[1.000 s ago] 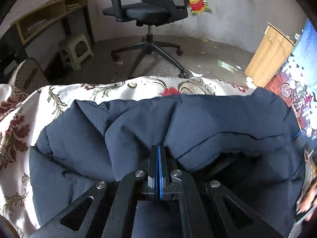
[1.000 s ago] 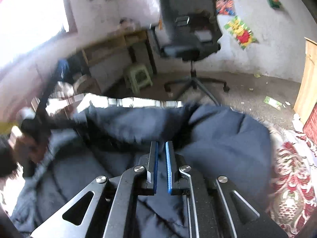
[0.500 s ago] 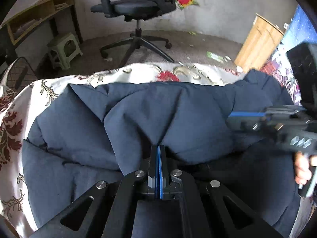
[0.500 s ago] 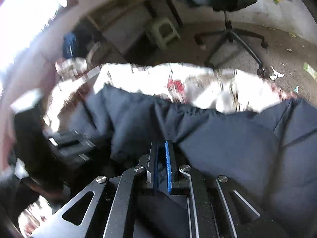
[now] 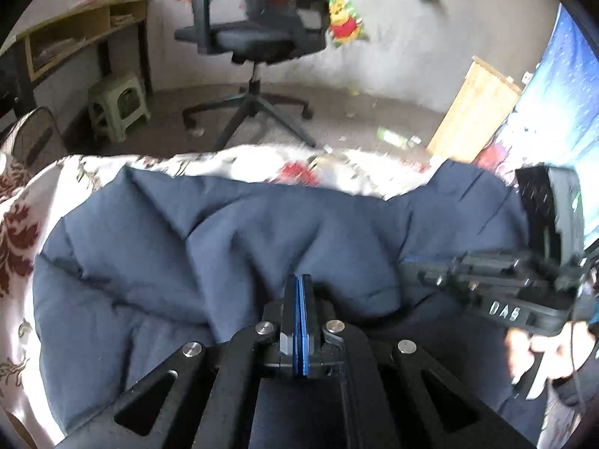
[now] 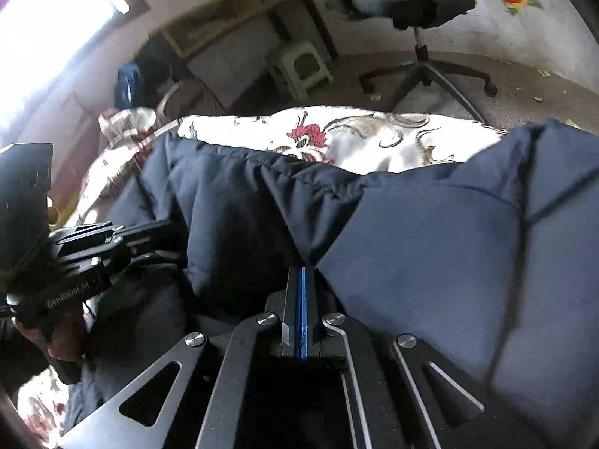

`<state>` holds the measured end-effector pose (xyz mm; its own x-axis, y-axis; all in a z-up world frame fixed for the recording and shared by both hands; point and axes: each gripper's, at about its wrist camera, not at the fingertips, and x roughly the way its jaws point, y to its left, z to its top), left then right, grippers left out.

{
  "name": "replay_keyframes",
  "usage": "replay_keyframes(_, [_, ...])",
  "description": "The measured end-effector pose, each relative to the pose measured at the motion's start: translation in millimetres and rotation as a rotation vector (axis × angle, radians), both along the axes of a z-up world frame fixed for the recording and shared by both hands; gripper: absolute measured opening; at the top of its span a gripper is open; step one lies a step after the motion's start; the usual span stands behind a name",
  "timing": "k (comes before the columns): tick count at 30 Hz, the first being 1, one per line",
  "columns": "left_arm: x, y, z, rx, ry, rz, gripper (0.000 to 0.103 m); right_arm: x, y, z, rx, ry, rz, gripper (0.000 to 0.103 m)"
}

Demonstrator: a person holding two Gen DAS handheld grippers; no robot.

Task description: Fold large clothes

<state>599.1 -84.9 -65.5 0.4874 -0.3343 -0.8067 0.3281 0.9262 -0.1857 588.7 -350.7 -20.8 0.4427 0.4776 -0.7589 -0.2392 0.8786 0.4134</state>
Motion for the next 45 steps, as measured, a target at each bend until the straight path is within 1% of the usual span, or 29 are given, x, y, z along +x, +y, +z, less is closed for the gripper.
replay_keyframes(2, [3.7,-13.3,0.0,-0.003,0.006,-0.021,0.002,-8.2,-7.9,3.8,-0.017,-0.023,-0.025,0.0])
replay_keyframes(4, [8.9,-26.0,-5.0,0.021,0.019,-0.046,0.002,-17.5,-21.1,14.3,-0.07,-0.063,-0.074,0.0])
replay_keyframes(5, [12.2,-31.8,-10.5,0.06,0.03,-0.045,0.002,-20.5,-26.7,18.0,-0.109,-0.083,-0.105,0.0])
replay_keyframes(7, [17.9,-35.4,-17.8,0.093,0.055,-0.048,0.002,-24.2,-41.3,21.4,-0.153,-0.101,-0.136,0.0])
replay_keyframes(9, [17.8,-33.3,-21.0,0.099,0.057,-0.061,0.002,-21.3,-47.0,18.9,-0.15,-0.063,-0.108,0.0])
replay_keyframes(11, [17.5,-37.5,-23.4,0.145,0.053,-0.085,0.002,-15.9,-45.4,14.2,-0.174,-0.028,-0.089,0.0])
replay_keyframes(13, [17.4,-43.1,-26.5,0.202,0.039,-0.105,0.002,-10.4,-33.2,6.0,-0.239,-0.007,-0.062,0.0])
replay_keyframes(15, [15.9,-45.8,-30.1,0.232,0.023,-0.112,0.003,-4.3,-24.3,-1.3,-0.281,-0.006,-0.052,0.0])
replay_keyframes(18, [19.0,-44.2,-34.3,0.216,0.018,-0.095,0.003,-0.1,-23.0,-10.1,-0.275,-0.006,-0.058,0.0])
replay_keyframes(20, [17.4,-43.7,-35.0,0.21,0.004,-0.083,0.003,3.0,-23.8,-10.5,-0.258,-0.006,-0.064,0.0])
replay_keyframes(23, [9.6,-44.9,-32.1,0.229,-0.035,-0.07,0.003,-5.6,-23.1,-9.3,-0.244,-0.049,-0.076,0.0])
replay_keyframes(26, [-0.8,-38.2,-24.2,0.205,-0.057,-0.036,0.003,-16.7,-33.4,-1.4,-0.182,-0.086,-0.091,0.001])
replay_keyframes(28, [-4.3,-31.8,-18.8,0.191,-0.049,0.011,0.003,-24.4,-39.4,7.1,-0.152,-0.103,-0.114,0.003])
replay_keyframes(29, [-6.2,-28.8,-15.2,0.189,-0.049,0.037,0.007,-27.4,-42.1,10.0,-0.149,-0.112,-0.128,0.005])
replay_keyframes(30, [-8.2,-25.8,-11.7,0.189,-0.056,0.061,0.009,-31.3,-43.4,15.0,-0.148,-0.125,-0.142,0.01])
replay_keyframes(31, [-10.6,-22.7,-7.5,0.183,-0.063,0.08,0.011,-34.7,-43.7,20.1,-0.151,-0.134,-0.152,0.013])
replay_keyframes(32, [-12.6,-20.3,-5.2,0.173,-0.065,0.091,0.012,-36.1,-43.7,23.4,-0.151,-0.142,-0.157,0.021])
replay_keyframes(33, [-14.7,-17.7,-1.0,0.16,-0.066,0.104,0.013,-40.2,-43.8,29.6,-0.148,-0.155,-0.16,0.032])
replay_keyframes(34, [-15.7,-14.8,2.0,0.146,-0.063,0.113,0.017,-42.4,-43.3,33.6,-0.148,-0.162,-0.162,0.036])
replay_keyframes(35, [-18.0,-12.5,7.5,0.126,-0.06,0.124,0.026,-45.1,-42.2,38.4,-0.151,-0.17,-0.165,0.042])
replay_keyframes(36, [-20.0,-11.9,11.0,0.119,-0.061,0.134,0.031,-47.4,-41.7,43.2,-0.156,-0.176,-0.168,0.043])
replay_keyframes(37, [-22.8,-11.2,14.9,0.113,-0.067,0.144,0.038,-48.7,-42.6,47.1,-0.161,-0.181,-0.174,0.043])
replay_keyframes(38, [-26.7,-11.2,19.7,0.106,-0.077,0.151,0.049,-49.2,-43.0,51.5,-0.162,-0.186,-0.181,0.043])
replay_keyframes(39, [-31.0,-11.4,24.9,0.101,-0.09,0.16,0.057,-51.5,-44.7,56.7,-0.161,-0.192,-0.192,0.044])
replay_keyframes(40, [-34.2,-11.7,28.9,0.1,-0.105,0.17,0.074,-54.5,-46.8,62.3,-0.156,-0.199,-0.207,0.046])
replay_keyframes(41, [-40.0,-11.2,34.4,0.098,-0.131,0.188,0.086,-57.4,-48.4,66.3,-0.153,-0.205,-0.217,0.053])
replay_keyframes(43, [-51.3,-10.5,45.9,0.091,-0.186,0.225,0.093,-66.7,-53.1,77.4,-0.156,-0.227,-0.25,0.067])
replay_keyframes(44, [-56.4,-10.2,51.2,0.08,-0.204,0.235,0.096,-71.3,-55.5,81.3,-0.154,-0.235,-0.257,0.072])
replay_keyframes(45, [-60.8,-9.3,56.3,0.072,-0.216,0.243,0.097,-75.8,-57.1,87.6,-0.156,-0.245,-0.266,0.073])
